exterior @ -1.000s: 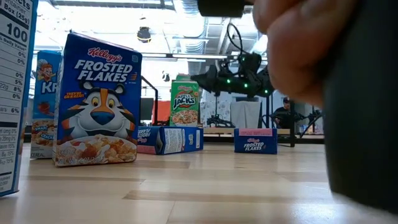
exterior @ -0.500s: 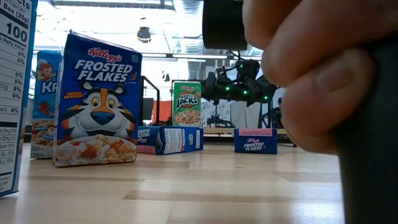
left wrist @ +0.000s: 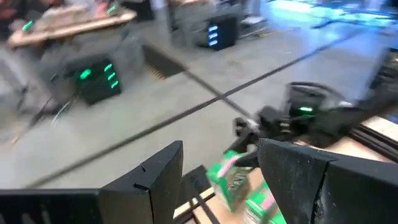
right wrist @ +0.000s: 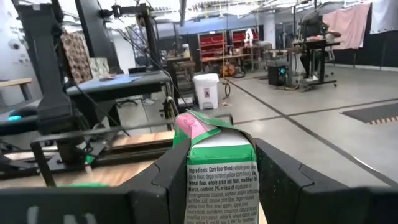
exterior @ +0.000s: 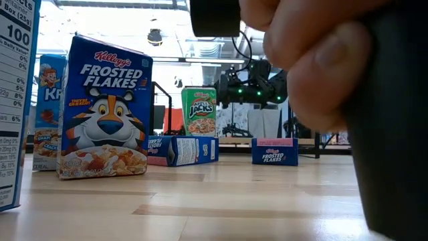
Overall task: Stack cereal on shelf
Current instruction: Put the green cereal box on the shelf aligned with the other green cereal box
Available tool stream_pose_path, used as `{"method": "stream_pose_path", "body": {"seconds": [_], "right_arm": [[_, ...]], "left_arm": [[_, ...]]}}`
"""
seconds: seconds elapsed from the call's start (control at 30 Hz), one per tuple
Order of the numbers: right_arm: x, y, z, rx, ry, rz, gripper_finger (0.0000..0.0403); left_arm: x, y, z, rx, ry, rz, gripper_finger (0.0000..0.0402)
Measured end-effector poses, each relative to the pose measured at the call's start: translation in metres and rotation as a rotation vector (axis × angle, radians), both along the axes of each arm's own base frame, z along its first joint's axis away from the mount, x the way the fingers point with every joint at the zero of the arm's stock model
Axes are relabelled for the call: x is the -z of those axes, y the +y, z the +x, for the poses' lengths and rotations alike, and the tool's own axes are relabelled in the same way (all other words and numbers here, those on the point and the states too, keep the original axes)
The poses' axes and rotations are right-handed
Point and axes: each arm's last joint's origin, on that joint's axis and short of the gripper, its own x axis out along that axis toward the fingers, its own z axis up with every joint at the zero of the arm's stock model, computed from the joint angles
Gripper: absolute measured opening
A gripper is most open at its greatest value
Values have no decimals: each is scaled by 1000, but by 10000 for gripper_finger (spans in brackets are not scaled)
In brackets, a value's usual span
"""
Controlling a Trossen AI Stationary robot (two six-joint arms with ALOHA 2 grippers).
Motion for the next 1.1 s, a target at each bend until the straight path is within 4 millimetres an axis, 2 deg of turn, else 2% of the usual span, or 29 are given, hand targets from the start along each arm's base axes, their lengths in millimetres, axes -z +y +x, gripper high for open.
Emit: {"method": "stream_pose_path", "body": {"seconds": [0.13, 0.27, 0.33, 0.43, 0.5, 0.67, 0.83, 1.0, 1.1], "right_arm": [[-4, -3, -4, 8, -9, -2, 176], [-5, -8, -8, 19, -12, -5, 176], [-5, -10, -10, 17, -8, -3, 176], [-5, -10, -10, -1, -10, -10, 175], [-5, -9, -10, -2, -10, -11, 176], [-5, -9, -10, -4, -9, -12, 175], [-3, -9, -10, 0, 5, -27, 175], [0, -7, -7, -4, 37, -30, 175], [0, -7, -7, -5, 32, -37, 175]], "left_arm": [[21, 40, 31, 17, 55, -115, 199], [62, 98, 67, 191, 192, -277, 202], [83, 126, 82, 298, 201, -357, 211], [103, 156, 96, 437, 168, -448, 230], [109, 170, 96, 467, 177, -501, 242], [107, 191, 82, 402, 223, -504, 249], [106, 199, 76, 349, 268, -437, 249], [105, 202, 81, 410, 246, -352, 249], [110, 201, 86, 464, 300, -302, 249]]}}
